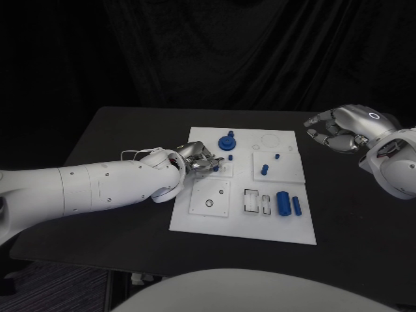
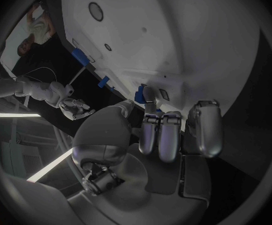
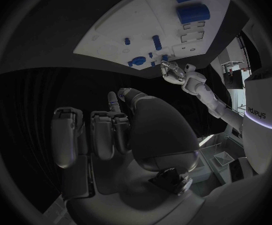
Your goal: Assemble the parts on the task board
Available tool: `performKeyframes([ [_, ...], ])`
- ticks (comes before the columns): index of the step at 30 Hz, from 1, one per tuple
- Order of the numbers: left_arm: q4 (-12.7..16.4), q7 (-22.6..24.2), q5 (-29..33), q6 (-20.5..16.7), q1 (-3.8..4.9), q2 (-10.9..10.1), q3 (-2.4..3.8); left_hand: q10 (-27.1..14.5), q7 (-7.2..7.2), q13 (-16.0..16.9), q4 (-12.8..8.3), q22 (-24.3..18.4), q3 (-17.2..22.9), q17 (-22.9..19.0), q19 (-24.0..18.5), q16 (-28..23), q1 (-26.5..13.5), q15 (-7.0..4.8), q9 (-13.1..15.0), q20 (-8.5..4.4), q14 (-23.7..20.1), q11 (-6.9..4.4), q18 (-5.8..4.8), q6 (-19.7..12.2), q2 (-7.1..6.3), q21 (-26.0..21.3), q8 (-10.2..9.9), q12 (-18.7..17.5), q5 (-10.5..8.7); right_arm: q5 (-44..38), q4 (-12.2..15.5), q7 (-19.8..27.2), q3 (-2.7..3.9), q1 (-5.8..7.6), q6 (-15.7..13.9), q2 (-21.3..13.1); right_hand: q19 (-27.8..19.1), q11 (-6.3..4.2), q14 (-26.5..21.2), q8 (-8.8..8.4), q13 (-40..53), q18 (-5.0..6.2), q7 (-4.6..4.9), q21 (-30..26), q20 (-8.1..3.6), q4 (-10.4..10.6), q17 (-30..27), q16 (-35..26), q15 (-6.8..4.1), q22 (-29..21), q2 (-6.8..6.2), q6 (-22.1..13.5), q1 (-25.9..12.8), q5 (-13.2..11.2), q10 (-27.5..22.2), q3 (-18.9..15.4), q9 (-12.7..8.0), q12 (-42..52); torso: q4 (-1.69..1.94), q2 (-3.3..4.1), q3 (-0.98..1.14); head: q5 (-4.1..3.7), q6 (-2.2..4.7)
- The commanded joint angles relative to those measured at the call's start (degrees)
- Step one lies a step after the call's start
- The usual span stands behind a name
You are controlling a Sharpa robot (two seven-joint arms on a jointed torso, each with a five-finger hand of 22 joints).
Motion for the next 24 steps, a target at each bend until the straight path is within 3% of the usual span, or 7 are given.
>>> performKeyframes([
  [1, -0.1, 0.9, 0.1, 1.8, -0.44, 0.0, -0.22, 5.9, -0.13, 15.0, 0.0, 10.6, -0.9, 15.1, 0.7, 0.1, -1.0, -0.24, 0.9, -0.08, 6.0, -0.04, 0.77, 0.4, 0.41, -0.4, 0.7, 0.0, -0.26, -0.1, 0.0, -1.1, 0.04, -0.14, 0.2, -0.1, 3.0, -0.03, 5.2, -0.31, 15.1, 1.06, -0.1, -0.3, 0.01, 0.1, 11.5, -0.3, 0.13, 13.1, -0.37, 0.5, -0.4, 0.3, 6.0, 0.3, -0.1, 0.3, 0.01, 0.01, -0.02, 0.01, 0.0],
  [7, -0.3, 1.2, 0.1, 1.9, -0.46, 0.1, -0.22, 5.9, -0.27, 15.0, 0.0, 10.6, -3.3, 15.1, 0.7, 0.1, -2.7, -0.36, 3.8, -0.19, 6.0, -0.16, 0.77, -0.8, 2.1, -0.5, 3.2, 0.0, -0.07, -0.1, 0.0, -1.3, 0.04, -0.16, 0.3, -0.1, 3.0, -0.03, 5.2, -0.3, 15.1, 1.09, -0.12, -0.4, 0.01, 0.1, 11.5, -0.3, 0.13, 13.0, -0.34, 0.5, -0.4, 0.3, 6.0, 0.3, -0.1, 0.3, 0.03, 0.02, -0.01, 0.07, 0.0],
  [21, -0.7, 2.1, 0.1, 1.7, -0.53, 0.3, -0.22, 5.9, -0.27, 15.0, 0.0, 10.6, -4.8, 15.1, 0.7, 0.1, -3.5, -0.36, 5.5, -0.22, 6.0, -0.17, 0.78, -1.8, 3.09, -0.6, 4.6, 0.0, 0.44, -0.1, 0.0, -1.4, 0.04, -0.21, 0.6, -0.1, 2.9, -0.04, 5.1, -0.3, 15.1, 1.11, -0.13, -0.5, 0.02, 0.0, 11.4, -0.3, 0.13, 13.0, -0.31, 0.6, -0.3, 0.3, 6.0, 0.4, -0.1, 0.3, 0.04, 0.03, -0.04, 0.2, 0.0],
  [24, -0.8, 2.6, 0.1, 1.3, -0.54, 0.2, -0.22, 5.9, -0.25, 15.0, 0.1, 10.6, -5.5, 15.1, 0.7, 0.1, -4.2, -0.34, 6.3, -0.21, 6.0, -0.16, 0.79, -2.3, 4.06, -0.7, 5.1, 0.0, 1.16, -0.1, 0.0, -1.4, 0.04, -0.22, 0.6, -0.2, 2.9, -0.04, 5.1, -0.3, 15.1, 1.11, -0.13, -0.5, 0.02, 0.0, 11.4, -0.3, 0.13, 13.0, -0.31, 0.6, -0.3, 0.3, 6.0, 0.4, -0.1, 0.3, 0.02, 0.02, -0.01, 0.23, 0.0],
])
